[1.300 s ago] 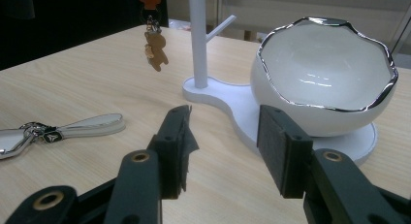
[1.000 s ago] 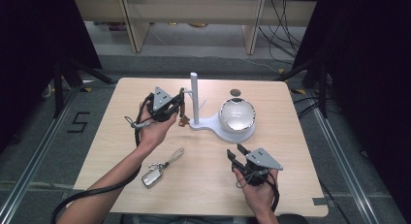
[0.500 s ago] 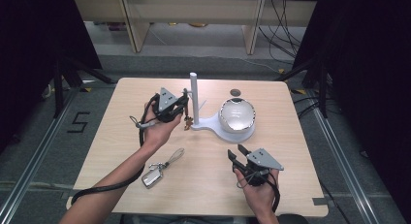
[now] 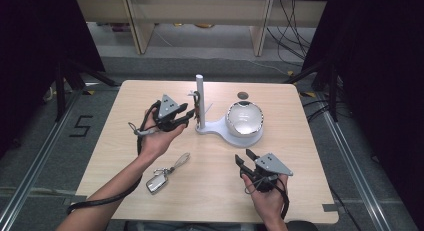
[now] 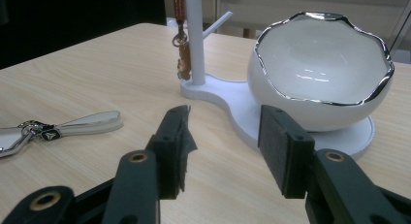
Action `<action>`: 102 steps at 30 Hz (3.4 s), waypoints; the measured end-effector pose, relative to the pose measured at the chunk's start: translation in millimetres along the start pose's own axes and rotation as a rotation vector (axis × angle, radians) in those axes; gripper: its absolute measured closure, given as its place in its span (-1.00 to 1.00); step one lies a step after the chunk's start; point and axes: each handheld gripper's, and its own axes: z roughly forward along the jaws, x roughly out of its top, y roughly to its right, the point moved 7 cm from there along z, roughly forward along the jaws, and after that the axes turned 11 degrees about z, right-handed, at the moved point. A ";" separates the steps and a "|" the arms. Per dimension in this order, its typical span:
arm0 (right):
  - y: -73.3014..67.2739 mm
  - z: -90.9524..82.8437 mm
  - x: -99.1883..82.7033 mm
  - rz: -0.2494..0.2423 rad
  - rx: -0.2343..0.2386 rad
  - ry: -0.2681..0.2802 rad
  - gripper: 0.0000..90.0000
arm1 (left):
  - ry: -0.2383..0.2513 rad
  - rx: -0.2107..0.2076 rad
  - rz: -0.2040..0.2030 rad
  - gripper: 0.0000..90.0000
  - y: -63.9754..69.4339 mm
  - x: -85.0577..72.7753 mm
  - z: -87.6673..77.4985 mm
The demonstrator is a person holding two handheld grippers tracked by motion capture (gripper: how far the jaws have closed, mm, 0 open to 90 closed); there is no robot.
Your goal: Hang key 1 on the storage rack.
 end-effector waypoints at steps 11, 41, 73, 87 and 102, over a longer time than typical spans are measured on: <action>1.7 -1.3 0.3 -0.001 -0.015 -0.010 0.20 | -0.196 -0.146 -0.018 -0.08 5.0 -37.5 -39.0; 0.7 3.6 -4.5 0.005 -0.001 -0.050 0.16 | -0.612 -0.399 0.007 0.29 45.7 -137.9 -50.2; 0.0 7.5 -8.1 0.007 0.010 -0.063 0.15 | -0.694 -0.377 0.085 0.49 16.9 -172.1 -72.7; 2.7 6.5 -8.7 0.006 -0.009 -0.070 0.15 | -0.704 -0.331 0.121 0.42 9.1 -165.8 -52.3; 3.0 6.6 -9.2 0.025 0.003 -0.074 0.14 | -0.693 -0.290 0.055 0.34 14.8 -151.9 -33.7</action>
